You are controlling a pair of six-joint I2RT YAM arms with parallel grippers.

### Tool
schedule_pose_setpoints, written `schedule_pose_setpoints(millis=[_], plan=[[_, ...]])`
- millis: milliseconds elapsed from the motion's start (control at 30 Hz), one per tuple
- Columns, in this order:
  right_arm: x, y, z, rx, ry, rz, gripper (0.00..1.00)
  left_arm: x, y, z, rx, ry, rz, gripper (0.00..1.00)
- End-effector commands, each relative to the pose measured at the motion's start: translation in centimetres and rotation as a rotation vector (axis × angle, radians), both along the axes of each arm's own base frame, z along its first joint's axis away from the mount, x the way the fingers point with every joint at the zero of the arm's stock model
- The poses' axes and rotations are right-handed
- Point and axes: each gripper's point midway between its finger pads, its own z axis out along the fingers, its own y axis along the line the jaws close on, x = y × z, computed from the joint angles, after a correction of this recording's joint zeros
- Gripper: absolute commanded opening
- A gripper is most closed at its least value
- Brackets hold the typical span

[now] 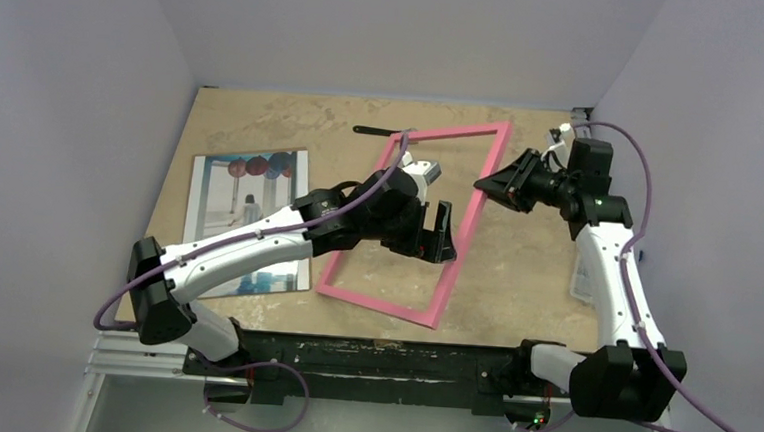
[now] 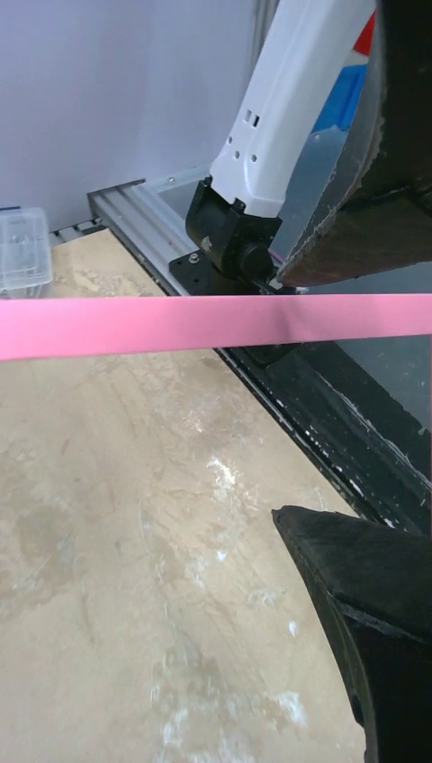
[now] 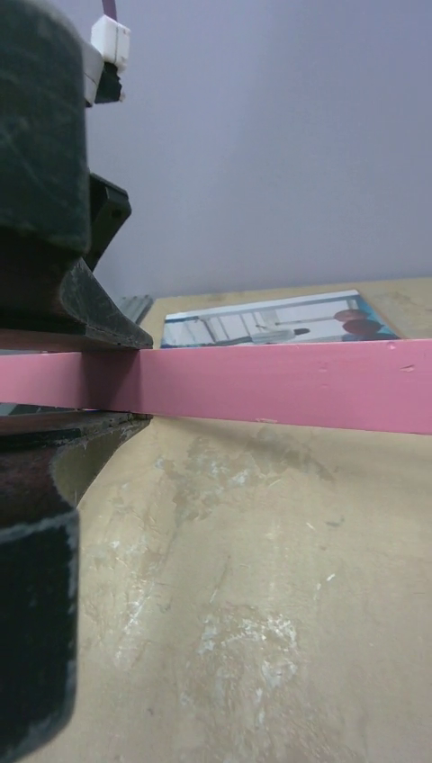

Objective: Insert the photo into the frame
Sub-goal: Turn over the photo frame at the center of the board.

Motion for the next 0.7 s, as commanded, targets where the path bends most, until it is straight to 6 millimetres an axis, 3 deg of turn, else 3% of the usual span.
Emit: schedule_pose_setpoints(millis=[0, 200, 400, 667], plan=[[-0.2, -1.8, 4.1, -0.12, -0.101, -0.08, 0.0, 0.7, 2.6, 3.2, 0.099, -0.136, 0.088, 0.89], [-0.7, -2.7, 6.5, -0.177, -0.121, -0.123, 0.0, 0.2, 2.8, 4.9, 0.222, -0.218, 0.117, 0.89], [-0.8, -2.8, 6.5, -0.173, -0.114, -0.133, 0.0, -0.5, 0.8, 6.1, 0.284, -0.31, 0.092, 0.87], [-0.8, -2.4, 6.7, -0.153, -0.111, -0.12, 0.0, -0.9, -2.2, 5.0, 0.376, -0.373, 0.06, 0.78]])
